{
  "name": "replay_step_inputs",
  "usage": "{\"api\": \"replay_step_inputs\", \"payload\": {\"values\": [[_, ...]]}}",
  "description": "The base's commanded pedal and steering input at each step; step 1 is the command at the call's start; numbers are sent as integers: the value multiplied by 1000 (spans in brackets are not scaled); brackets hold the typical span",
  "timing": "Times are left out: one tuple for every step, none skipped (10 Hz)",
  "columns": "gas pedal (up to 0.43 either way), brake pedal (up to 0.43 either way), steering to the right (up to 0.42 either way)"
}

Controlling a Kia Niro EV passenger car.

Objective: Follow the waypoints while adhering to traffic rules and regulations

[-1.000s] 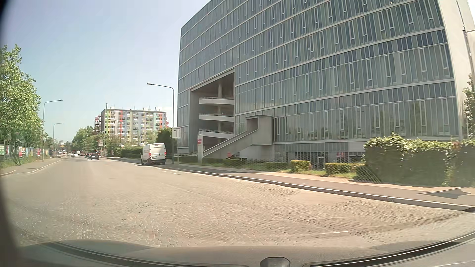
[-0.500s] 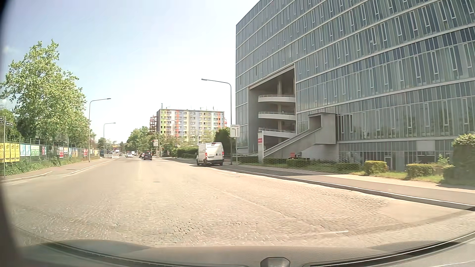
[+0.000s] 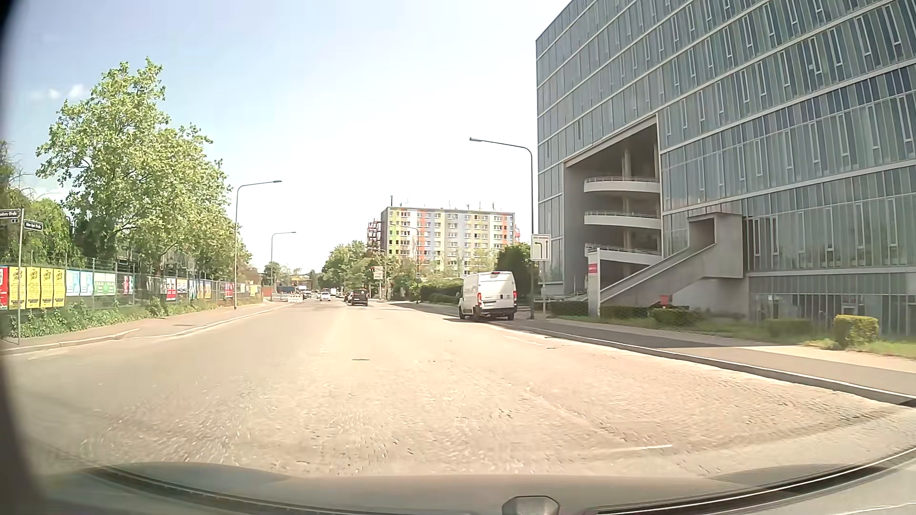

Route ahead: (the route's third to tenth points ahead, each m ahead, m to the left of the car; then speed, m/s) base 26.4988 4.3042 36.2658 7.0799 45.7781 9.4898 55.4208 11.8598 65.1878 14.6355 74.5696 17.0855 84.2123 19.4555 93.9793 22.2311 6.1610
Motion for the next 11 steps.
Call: {"api": "replay_step_inputs", "payload": {"values": [[240, 24, -120], [240, 24, -110], [240, 24, -107], [240, 24, -107], [240, 24, -105], [240, 24, -102], [240, 24, -100], [240, 24, -99], [228, 24, -95], [228, 24, -85], [228, 24, -77]]}}
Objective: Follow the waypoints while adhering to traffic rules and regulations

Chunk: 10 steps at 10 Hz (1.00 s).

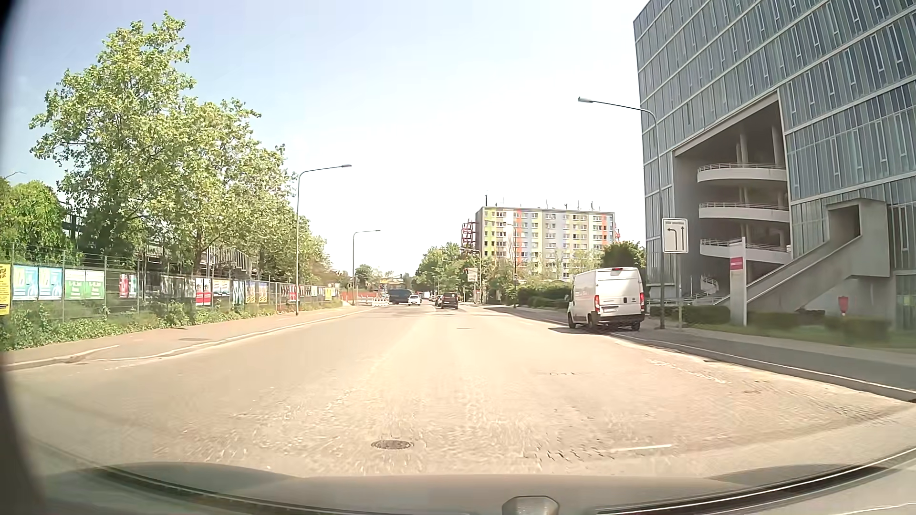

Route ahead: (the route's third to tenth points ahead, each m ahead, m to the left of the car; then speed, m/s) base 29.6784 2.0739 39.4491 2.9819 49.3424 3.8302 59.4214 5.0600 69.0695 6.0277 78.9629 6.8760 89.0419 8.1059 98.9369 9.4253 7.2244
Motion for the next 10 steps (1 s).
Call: {"api": "replay_step_inputs", "payload": {"values": [[228, 24, -69], [228, 24, -55], [228, 24, -39], [228, 24, -25], [228, 24, -16], [220, 24, -9], [209, 24, -2], [220, 24, -4], [209, 24, -9], [177, 24, -7]]}}
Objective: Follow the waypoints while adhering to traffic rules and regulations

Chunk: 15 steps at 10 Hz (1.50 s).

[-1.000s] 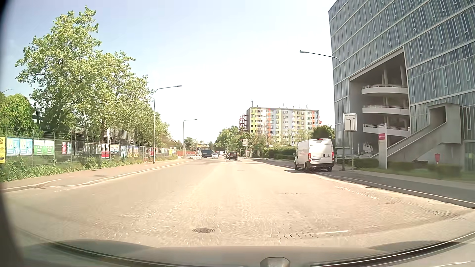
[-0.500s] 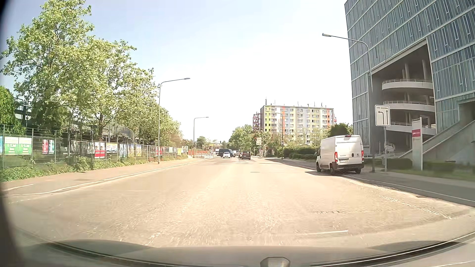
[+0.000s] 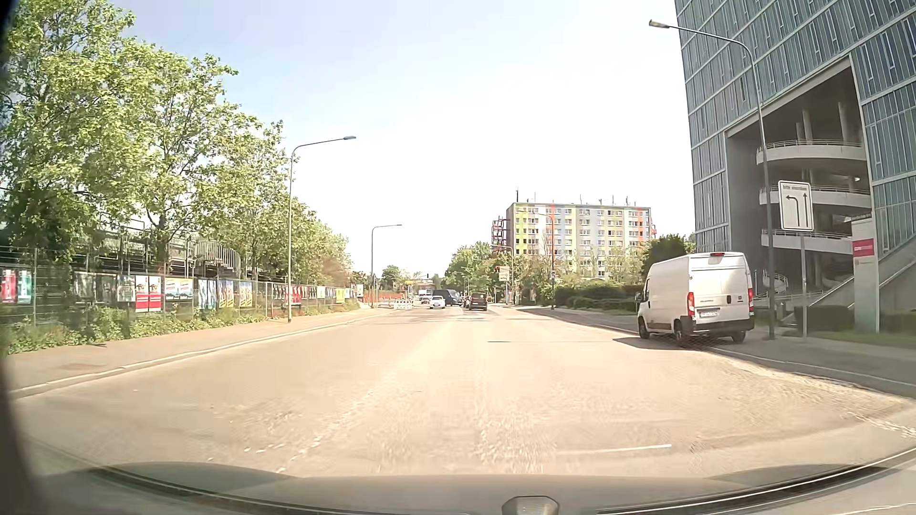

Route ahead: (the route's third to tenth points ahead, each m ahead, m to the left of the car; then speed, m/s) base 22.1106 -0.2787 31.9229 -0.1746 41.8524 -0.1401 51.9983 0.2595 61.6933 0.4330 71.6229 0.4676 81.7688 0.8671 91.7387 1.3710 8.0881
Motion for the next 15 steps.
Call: {"api": "replay_step_inputs", "payload": {"values": [[177, 24, -5], [157, 24, -10], [157, 24, -9], [150, 24, -5], [110, 24, -6], [39, 24, -5], [28, 24, -2], [0, 24, -2], [0, 24, -2], [0, 24, 0], [0, 24, 1], [0, 24, 2], [0, 24, 4], [0, 24, 4], [0, 24, 4]]}}
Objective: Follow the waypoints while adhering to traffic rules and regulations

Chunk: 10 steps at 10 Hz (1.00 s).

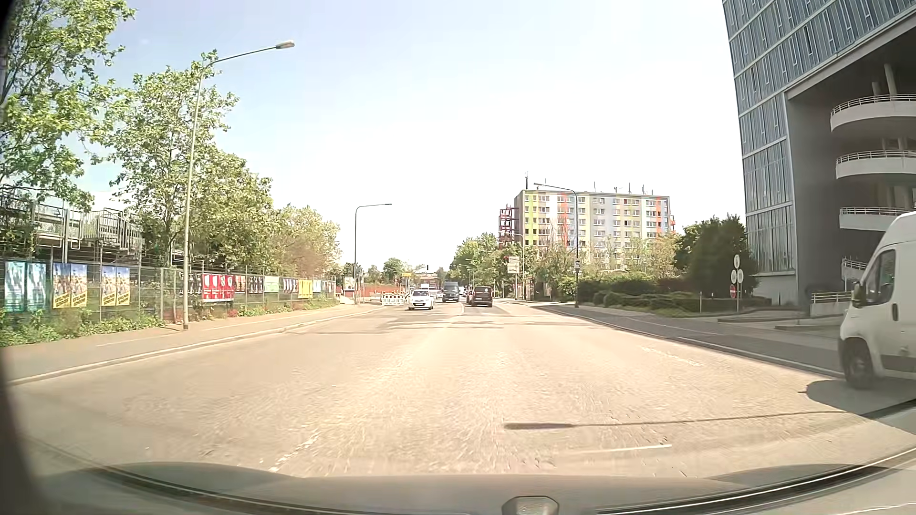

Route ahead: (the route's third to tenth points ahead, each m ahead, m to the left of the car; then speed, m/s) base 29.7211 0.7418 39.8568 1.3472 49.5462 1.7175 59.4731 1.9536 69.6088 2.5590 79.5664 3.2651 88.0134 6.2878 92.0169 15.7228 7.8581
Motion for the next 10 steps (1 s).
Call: {"api": "replay_step_inputs", "payload": {"values": [[0, 24, 3], [0, 24, 2], [0, 24, 2], [0, 24, 1], [0, 24, 2], [0, 24, 2], [0, 24, 2], [0, 24, 2], [0, 24, 1], [0, 24, 2]]}}
